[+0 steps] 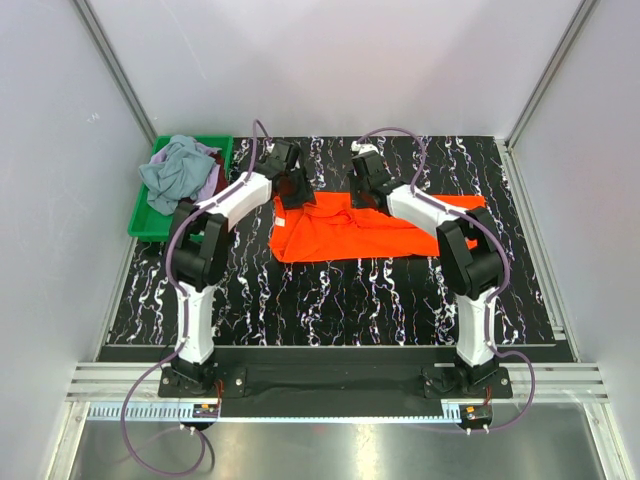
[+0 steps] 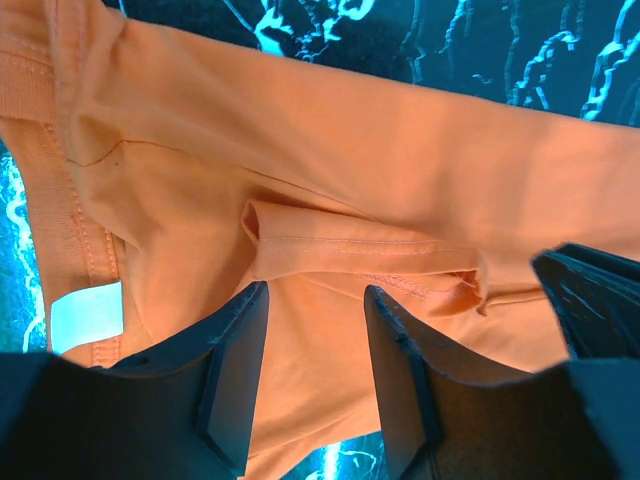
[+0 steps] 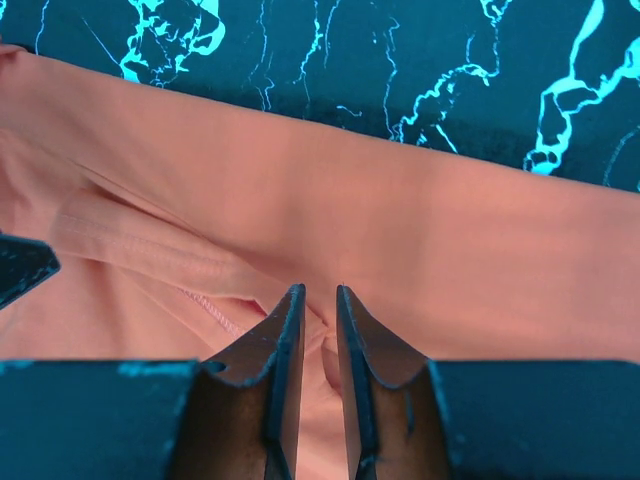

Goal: Fold and stack the t-shirts
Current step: Fold the tshirt

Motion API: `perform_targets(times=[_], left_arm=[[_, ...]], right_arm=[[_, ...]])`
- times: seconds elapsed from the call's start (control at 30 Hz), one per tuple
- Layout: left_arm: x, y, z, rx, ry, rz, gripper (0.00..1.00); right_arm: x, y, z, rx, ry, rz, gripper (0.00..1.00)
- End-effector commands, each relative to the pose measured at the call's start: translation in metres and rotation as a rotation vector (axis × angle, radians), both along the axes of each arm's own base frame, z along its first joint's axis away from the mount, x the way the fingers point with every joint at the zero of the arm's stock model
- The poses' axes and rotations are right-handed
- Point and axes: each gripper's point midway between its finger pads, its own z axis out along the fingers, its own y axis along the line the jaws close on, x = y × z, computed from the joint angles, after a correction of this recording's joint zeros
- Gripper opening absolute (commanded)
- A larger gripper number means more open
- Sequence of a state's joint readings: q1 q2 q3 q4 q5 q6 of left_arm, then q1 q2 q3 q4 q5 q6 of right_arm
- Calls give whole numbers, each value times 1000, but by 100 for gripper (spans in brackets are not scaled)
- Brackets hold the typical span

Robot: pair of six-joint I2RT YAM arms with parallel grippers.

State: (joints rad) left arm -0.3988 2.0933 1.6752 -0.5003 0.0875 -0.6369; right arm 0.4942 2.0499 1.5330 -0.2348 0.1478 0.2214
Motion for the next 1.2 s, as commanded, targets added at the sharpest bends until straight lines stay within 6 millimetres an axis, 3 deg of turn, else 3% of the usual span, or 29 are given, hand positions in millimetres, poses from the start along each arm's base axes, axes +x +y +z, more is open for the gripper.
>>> perform_targets(times=[0.0, 0.4, 1.17], left_arm=[[8, 2, 3, 6, -7, 16, 48], [20, -5, -13, -32, -7, 47, 51], [38, -17, 10, -100, -65, 47, 50]], right_arm=[[3, -10, 49, 33, -95, -47, 25], [-1, -20, 89, 35, -176, -58, 27], [-1, -26, 82, 24, -173, -67, 28]])
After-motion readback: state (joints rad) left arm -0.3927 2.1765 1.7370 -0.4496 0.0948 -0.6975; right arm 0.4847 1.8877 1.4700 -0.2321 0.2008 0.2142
